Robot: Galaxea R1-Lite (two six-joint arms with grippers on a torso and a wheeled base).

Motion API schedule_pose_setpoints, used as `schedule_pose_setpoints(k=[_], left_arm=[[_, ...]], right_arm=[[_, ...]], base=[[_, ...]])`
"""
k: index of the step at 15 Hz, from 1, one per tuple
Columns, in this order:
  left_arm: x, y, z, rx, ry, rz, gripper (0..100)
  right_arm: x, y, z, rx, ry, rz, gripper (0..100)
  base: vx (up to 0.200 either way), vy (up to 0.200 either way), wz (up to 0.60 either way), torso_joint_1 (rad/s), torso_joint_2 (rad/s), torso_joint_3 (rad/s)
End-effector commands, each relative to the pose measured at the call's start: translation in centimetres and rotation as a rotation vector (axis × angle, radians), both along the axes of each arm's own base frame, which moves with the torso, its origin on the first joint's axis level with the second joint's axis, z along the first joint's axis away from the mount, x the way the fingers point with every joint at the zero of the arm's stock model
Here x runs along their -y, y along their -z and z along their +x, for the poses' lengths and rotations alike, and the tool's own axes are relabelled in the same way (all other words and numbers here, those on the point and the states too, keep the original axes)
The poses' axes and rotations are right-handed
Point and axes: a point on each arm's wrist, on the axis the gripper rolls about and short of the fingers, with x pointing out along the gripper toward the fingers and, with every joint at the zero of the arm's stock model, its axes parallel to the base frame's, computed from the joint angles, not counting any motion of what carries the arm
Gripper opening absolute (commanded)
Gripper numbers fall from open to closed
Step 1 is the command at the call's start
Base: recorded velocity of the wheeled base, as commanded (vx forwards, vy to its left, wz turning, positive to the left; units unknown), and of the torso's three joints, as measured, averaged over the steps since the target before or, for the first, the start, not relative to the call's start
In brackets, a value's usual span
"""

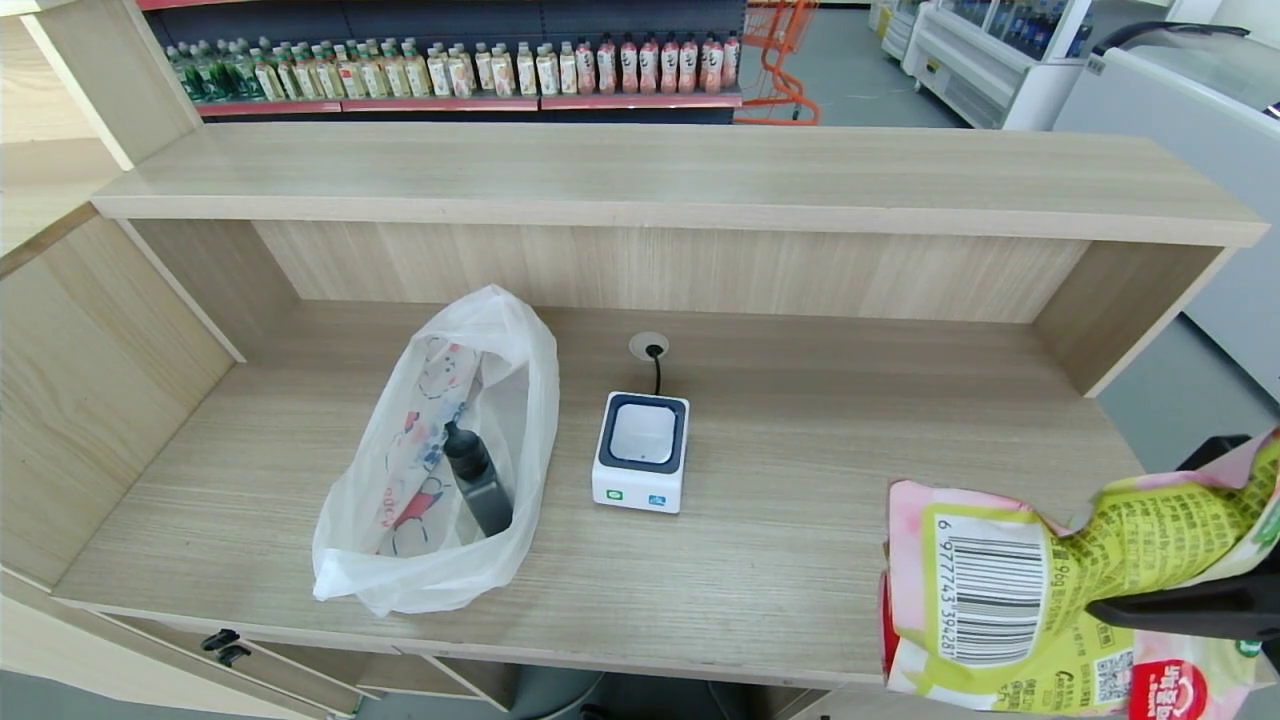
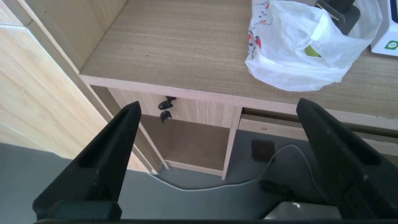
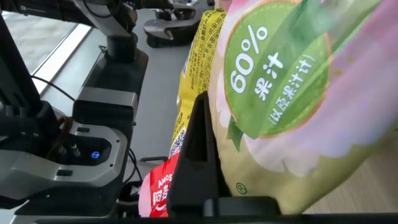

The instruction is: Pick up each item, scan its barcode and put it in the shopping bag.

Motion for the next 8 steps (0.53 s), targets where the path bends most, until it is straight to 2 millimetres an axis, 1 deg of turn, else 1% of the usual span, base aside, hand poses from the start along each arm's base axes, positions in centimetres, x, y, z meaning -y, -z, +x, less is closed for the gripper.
schedule_pose_setpoints(k=[1, 6, 8], left_arm=[[0.00, 0.00, 0.00, 0.000, -0.001, 0.000, 100], [0.00, 0.00, 0.00, 0.000, -0.001, 0.000, 100], [0.00, 0.00, 0.00, 0.000, -0.001, 0.000, 100]], right_arm=[[-0.01, 0.02, -0.02, 0.000, -0.001, 0.000, 0], [0.00, -0.06, -0.08, 0.011, 0.005, -0.005, 0], [0.16, -0.18, 0.18, 0.039, 0.063, -0.045, 0]], base=[[0.000, 0.000, 0.00, 0.000, 0.00, 0.000], [0.000, 0.000, 0.00, 0.000, 0.00, 0.000], [0.000, 0.000, 0.00, 0.000, 0.00, 0.000]])
